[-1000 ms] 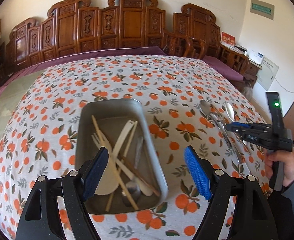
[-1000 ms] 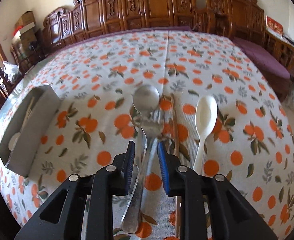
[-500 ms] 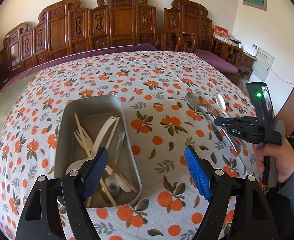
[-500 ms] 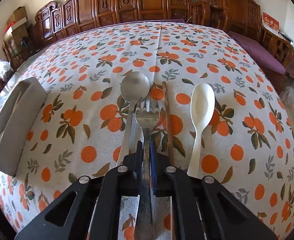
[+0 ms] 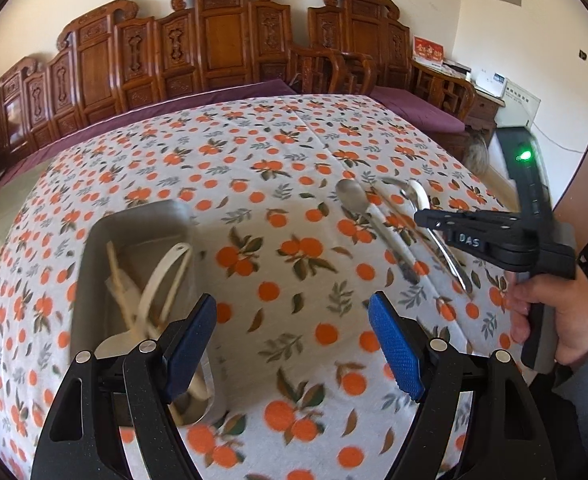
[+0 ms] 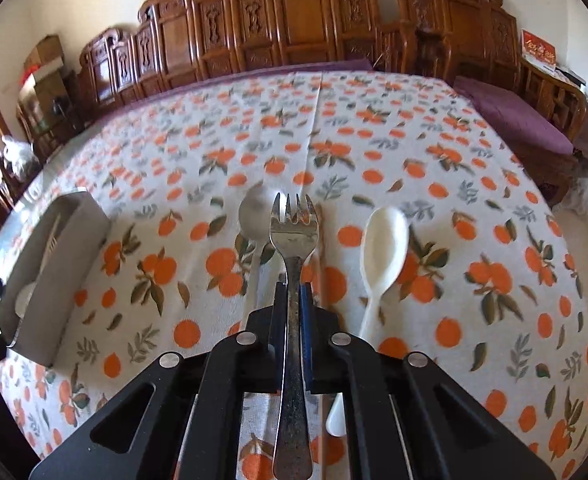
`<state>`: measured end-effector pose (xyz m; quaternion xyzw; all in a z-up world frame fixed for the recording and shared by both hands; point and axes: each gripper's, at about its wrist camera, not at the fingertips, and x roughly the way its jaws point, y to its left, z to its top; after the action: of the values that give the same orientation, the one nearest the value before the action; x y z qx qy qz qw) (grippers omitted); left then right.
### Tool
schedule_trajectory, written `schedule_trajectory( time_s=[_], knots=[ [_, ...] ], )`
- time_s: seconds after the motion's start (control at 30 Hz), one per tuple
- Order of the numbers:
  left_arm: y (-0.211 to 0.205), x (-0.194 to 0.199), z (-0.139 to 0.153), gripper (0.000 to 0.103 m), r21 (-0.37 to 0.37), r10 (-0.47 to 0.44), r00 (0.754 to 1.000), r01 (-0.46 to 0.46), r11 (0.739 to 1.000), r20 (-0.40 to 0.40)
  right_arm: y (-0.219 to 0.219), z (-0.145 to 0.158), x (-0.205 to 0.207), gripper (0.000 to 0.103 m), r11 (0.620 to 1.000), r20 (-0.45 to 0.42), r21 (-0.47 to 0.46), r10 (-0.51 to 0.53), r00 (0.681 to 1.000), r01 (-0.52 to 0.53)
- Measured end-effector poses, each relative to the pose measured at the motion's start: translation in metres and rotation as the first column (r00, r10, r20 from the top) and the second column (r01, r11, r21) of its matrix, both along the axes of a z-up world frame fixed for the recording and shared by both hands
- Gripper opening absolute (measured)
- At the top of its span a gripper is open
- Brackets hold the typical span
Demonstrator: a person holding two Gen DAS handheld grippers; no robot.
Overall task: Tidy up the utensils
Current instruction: 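Grasp a metal spoon with the left tool while the right tool holds the fork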
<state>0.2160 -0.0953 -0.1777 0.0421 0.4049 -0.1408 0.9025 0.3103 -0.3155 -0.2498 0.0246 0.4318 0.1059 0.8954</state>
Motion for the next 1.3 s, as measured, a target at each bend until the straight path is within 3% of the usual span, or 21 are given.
schedule_trajectory(
  time_s=[0.27,0.47,0.6,0.83,1.0,1.1,1.3],
  knots=[
    [-0.05,0.044,-0.016,0.073,0.008,-0.047,0.998,0.047,0.999,-0.046,-0.029,0.005,0.001,0.008,0.999,0.019,0.026,-0.029,0.999,0.029],
    [-0.082,0.08,-0.035,0.058,-0.028,-0.05,0.992,0.047,0.999,-0.114,-0.046,0.004,0.004,0.008,0.997,0.014,0.061,-0.053,0.998,0.052],
    [-0.098,0.099,-0.048,0.042,-0.044,-0.048,0.987,0.041,0.998,-0.156,-0.05,0.005,0.005,0.008,0.996,0.02,0.073,-0.06,0.998,0.058],
    [-0.122,0.119,-0.069,0.03,-0.001,-0.04,0.978,0.04,0.999,-0.203,-0.054,0.004,0.006,0.008,0.993,0.013,0.098,-0.069,0.998,0.067],
    [-0.129,0.124,-0.074,0.019,0.037,-0.029,0.976,0.038,0.999,-0.214,-0.054,0.004,0.005,0.008,0.992,0.013,0.109,-0.068,0.998,0.066],
    [-0.121,0.127,-0.075,0.008,0.014,-0.024,0.972,0.028,1.0,-0.234,-0.053,0.004,0.006,0.008,0.992,0.01,0.109,-0.063,0.998,0.062],
    [-0.102,0.124,-0.074,0.005,0.026,-0.027,0.967,0.035,0.999,-0.254,-0.045,0.005,0.005,0.008,0.995,0.012,0.095,-0.037,0.999,0.036]
  ],
)
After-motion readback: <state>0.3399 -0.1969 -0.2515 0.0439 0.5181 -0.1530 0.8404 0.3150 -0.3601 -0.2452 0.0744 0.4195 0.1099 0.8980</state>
